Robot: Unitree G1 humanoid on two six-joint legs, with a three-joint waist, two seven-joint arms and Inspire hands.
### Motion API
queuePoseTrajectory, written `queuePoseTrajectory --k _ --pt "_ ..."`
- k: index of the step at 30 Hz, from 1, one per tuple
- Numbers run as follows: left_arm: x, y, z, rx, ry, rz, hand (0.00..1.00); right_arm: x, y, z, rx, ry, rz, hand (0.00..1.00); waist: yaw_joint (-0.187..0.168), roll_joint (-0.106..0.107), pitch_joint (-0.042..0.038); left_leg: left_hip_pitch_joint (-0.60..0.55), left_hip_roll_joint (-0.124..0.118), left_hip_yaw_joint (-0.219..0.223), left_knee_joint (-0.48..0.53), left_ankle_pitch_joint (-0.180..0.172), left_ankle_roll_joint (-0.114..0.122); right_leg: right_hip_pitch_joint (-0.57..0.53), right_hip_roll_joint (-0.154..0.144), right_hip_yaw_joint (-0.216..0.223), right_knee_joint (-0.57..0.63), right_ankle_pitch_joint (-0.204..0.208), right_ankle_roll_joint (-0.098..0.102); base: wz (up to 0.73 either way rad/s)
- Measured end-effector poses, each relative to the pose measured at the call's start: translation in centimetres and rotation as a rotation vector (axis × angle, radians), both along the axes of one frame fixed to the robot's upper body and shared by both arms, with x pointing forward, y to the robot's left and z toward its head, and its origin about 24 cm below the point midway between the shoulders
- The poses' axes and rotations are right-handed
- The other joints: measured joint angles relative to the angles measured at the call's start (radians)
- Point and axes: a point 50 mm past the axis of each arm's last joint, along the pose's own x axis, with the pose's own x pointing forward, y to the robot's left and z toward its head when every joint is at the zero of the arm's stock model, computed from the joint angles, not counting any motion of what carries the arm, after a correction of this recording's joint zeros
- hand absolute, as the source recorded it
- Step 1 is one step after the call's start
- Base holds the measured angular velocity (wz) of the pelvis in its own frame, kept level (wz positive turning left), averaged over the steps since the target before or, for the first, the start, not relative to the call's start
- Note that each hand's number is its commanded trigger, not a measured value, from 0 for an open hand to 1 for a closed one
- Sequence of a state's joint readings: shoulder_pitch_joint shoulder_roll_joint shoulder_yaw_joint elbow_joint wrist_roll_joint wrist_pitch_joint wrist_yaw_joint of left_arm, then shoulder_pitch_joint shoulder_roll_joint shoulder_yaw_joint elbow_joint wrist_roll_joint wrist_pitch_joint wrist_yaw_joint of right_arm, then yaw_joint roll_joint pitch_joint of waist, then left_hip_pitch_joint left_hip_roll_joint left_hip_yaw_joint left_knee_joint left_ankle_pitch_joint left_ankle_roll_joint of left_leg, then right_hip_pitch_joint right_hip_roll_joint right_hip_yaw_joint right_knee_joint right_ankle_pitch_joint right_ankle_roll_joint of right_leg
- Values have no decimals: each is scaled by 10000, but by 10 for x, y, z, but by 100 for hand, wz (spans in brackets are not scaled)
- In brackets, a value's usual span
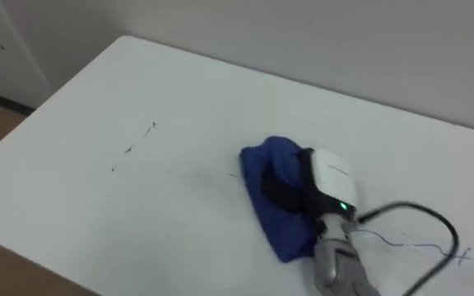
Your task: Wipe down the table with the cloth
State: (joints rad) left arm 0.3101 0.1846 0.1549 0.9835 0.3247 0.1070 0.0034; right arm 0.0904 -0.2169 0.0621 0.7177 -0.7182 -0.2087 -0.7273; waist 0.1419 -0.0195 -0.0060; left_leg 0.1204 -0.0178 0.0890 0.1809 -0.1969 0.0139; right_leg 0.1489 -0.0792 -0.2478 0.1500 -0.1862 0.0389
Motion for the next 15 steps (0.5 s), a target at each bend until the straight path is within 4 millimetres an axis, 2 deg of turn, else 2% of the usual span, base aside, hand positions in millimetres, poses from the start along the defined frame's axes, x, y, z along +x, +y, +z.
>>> queuePoseTrajectory --k 1,2,4,7,9,12,14,15 --pt "-2 6 2 318 -28 123 0 -18 -16 -3 -263 57 -828 100 -57 -50 -25 104 -109 39 -10 -7 11 103 -44 52 2 -14 29 -9" --pt "-2 10 4 526 -64 200 0 -33 -30 -4 -554 160 -1443 100 -223 -69 -88 134 -120 58 -12 -70 116 142 -55 52 11 -39 69 -4" --pt "3 13 5 678 -256 244 0 -48 -47 -6 -807 302 -2259 100 -398 -63 -102 143 -101 65 -9 -187 309 198 -33 53 30 -31 120 2" --pt "7 11 6 702 -431 49 0 -59 -58 -7 -1002 557 -2770 100 -496 -39 -122 239 -92 70 10 -253 410 300 -69 202 31 43 216 -9" --pt "9 6 4 599 -425 -167 0 -55 -57 -7 -999 605 -2839 100 -482 9 -146 243 -97 76 79 -278 452 304 -65 268 71 129 232 -15" --pt "10 -4 1 295 -374 -512 0 -35 -48 -7 -673 641 -2871 100 -428 56 -148 250 -56 63 94 -281 460 217 -9 216 70 308 175 -31" --pt "13 -13 -2 52 -310 -846 0 -13 -32 -6 -394 814 -2561 100 -76 133 -123 245 17 -124 114 -298 473 62 141 112 87 523 38 -72" --pt "13 -14 -2 -2 -295 -875 0 -6 -27 -5 -321 882 -2393 100 -24 143 -116 234 39 -174 122 -305 464 20 171 25 85 577 -6 -71"
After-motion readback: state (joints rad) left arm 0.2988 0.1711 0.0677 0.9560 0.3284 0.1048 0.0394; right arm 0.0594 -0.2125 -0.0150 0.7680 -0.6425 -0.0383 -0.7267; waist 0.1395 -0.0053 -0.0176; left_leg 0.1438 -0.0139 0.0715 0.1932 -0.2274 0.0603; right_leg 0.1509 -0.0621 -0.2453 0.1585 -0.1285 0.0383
